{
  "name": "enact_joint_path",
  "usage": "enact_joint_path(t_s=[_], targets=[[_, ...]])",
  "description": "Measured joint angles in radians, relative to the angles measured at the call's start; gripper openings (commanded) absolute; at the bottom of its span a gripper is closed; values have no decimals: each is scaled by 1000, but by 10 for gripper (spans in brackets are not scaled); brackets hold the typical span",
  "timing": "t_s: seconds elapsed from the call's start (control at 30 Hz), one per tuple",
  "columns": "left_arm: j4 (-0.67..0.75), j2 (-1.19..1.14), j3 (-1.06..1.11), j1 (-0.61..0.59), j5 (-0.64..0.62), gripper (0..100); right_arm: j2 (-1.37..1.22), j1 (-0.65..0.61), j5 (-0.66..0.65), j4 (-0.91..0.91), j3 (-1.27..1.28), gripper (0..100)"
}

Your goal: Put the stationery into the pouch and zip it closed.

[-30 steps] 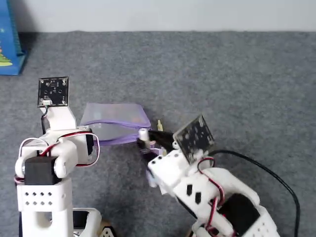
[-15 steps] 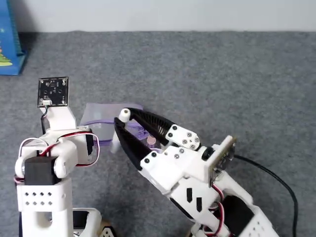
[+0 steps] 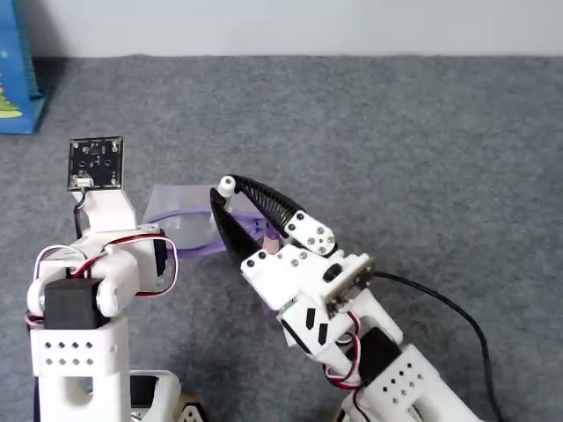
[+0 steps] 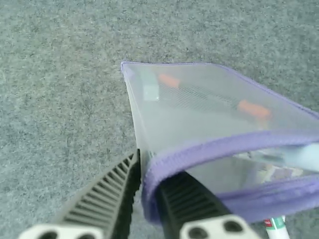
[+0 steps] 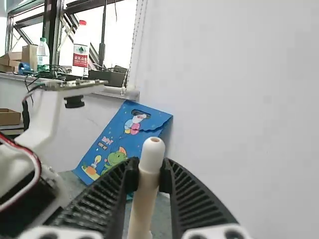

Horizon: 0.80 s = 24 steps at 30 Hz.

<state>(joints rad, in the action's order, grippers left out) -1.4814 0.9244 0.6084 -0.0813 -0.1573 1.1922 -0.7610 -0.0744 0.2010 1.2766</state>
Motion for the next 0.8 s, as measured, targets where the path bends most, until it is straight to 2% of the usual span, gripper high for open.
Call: enact_joint_path(t_s=[0.07, 0.2, 0.27, 0.53, 0.8], targets=[[0, 0, 0, 0, 0, 11, -5, 0, 0, 14, 20, 35], [0, 0, 0, 0, 0, 11, -3, -2, 0, -43, 23, 198], [0, 0, 0, 0, 0, 11, 0, 0, 0, -101, 23, 232], [0, 0, 0, 0, 0, 11, 206, 0, 9, -393, 25, 204], [0, 0, 0, -28, 0, 11, 333, 106, 212, -836, -66, 202]])
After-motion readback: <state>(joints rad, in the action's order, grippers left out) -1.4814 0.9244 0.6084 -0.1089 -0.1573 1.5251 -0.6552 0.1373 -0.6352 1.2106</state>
